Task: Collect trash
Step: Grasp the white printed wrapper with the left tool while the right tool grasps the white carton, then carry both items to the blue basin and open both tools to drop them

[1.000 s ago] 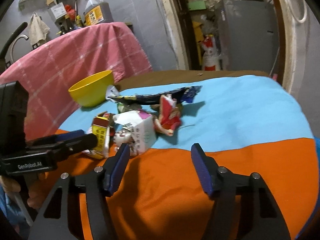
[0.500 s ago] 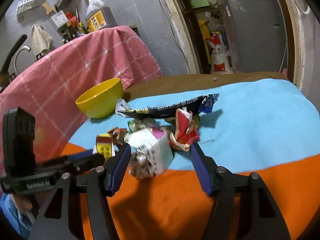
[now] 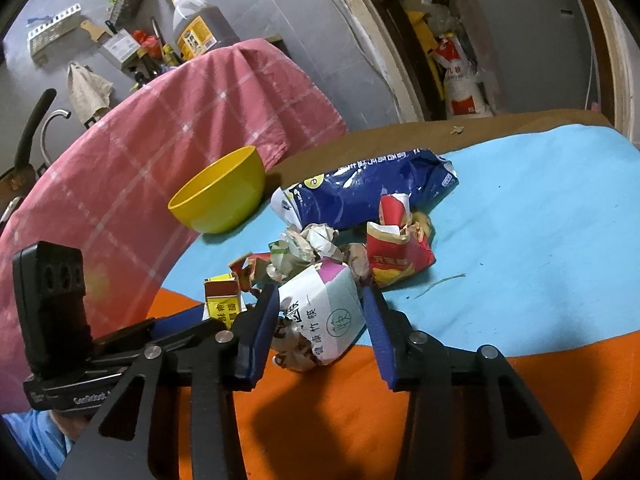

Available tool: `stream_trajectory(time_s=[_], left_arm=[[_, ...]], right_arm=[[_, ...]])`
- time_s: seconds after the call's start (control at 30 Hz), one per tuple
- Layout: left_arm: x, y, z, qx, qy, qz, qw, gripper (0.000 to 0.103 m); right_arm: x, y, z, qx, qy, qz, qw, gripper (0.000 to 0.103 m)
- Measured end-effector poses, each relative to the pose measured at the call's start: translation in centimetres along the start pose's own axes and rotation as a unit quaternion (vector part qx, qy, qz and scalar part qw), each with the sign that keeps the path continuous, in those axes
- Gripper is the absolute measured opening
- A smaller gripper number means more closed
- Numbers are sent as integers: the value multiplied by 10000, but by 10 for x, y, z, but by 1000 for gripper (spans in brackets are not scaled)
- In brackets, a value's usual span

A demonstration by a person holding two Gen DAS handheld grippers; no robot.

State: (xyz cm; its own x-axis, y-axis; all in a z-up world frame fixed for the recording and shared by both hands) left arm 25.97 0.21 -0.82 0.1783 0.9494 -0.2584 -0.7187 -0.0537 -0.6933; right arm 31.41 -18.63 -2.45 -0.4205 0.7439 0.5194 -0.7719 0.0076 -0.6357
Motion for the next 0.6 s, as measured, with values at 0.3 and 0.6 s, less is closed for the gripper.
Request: stream_trajectory(time_s=[0.3,0.6], left_arm=[[-5,3,10,-234,-38,-63,9997,51],[-24,-1,34,-902,-54,-198,9957,51]], right_arm=[[1,7,18,-363,155,187,9990,39],[14,11,54,-1259,330,699,9890,38]])
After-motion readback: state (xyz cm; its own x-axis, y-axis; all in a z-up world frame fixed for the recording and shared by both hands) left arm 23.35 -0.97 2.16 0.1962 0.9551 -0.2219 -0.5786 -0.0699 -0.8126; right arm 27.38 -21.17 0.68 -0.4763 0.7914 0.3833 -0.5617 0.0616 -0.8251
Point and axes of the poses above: each gripper's, at about its wrist camera, not at the fingertips, and z roughly against the way its jaws point, x to its left, y to its underside, the point moved 1 cm from there along -z, roughly the way its jaws point, and after that the axes turned 6 degrees about -z, right-handed, at the moved point
